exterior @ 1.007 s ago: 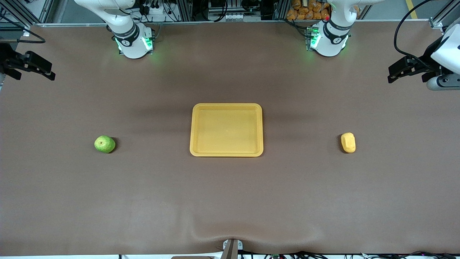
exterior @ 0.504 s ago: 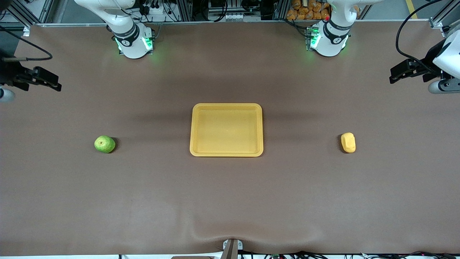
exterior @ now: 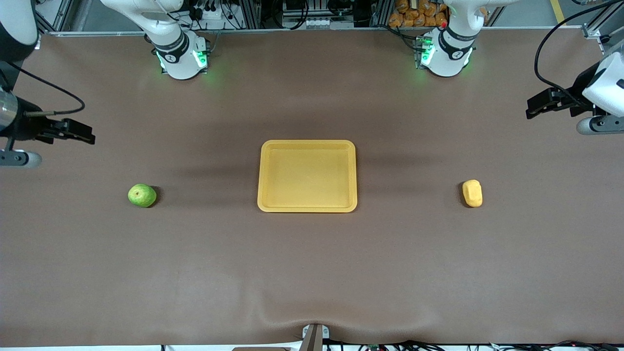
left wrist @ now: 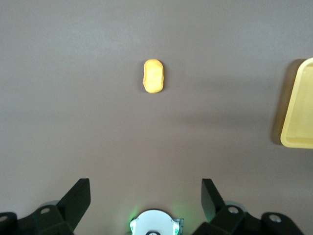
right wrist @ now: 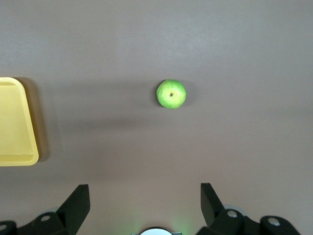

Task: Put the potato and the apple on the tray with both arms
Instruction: 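Lower the right gripper toward the apple while the left gripper nears the potato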

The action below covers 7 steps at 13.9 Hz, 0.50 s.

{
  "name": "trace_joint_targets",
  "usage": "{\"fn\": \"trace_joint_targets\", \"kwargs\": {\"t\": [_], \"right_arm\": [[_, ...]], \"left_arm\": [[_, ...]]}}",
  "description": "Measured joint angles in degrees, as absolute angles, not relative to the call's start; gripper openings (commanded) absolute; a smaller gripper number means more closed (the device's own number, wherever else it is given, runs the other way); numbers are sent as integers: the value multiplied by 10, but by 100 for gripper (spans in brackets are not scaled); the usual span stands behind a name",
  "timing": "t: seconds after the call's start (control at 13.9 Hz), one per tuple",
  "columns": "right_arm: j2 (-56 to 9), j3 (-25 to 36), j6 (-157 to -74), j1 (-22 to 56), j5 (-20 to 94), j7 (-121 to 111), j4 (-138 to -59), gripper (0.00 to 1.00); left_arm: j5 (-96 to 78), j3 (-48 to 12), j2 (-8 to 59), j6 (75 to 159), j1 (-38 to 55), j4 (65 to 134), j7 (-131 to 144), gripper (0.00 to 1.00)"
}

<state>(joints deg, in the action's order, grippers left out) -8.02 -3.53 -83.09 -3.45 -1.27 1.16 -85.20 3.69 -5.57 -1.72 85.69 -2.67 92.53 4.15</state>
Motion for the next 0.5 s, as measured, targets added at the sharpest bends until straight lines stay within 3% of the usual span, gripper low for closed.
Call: {"fn": "trace_joint_targets", "kwargs": {"t": [0.5], "right_arm": [[-144, -33, -874, -41, -14, 12, -852, 100]], "left_arm": [[37, -56, -8, 891, -29, 932, 41, 100]]}}
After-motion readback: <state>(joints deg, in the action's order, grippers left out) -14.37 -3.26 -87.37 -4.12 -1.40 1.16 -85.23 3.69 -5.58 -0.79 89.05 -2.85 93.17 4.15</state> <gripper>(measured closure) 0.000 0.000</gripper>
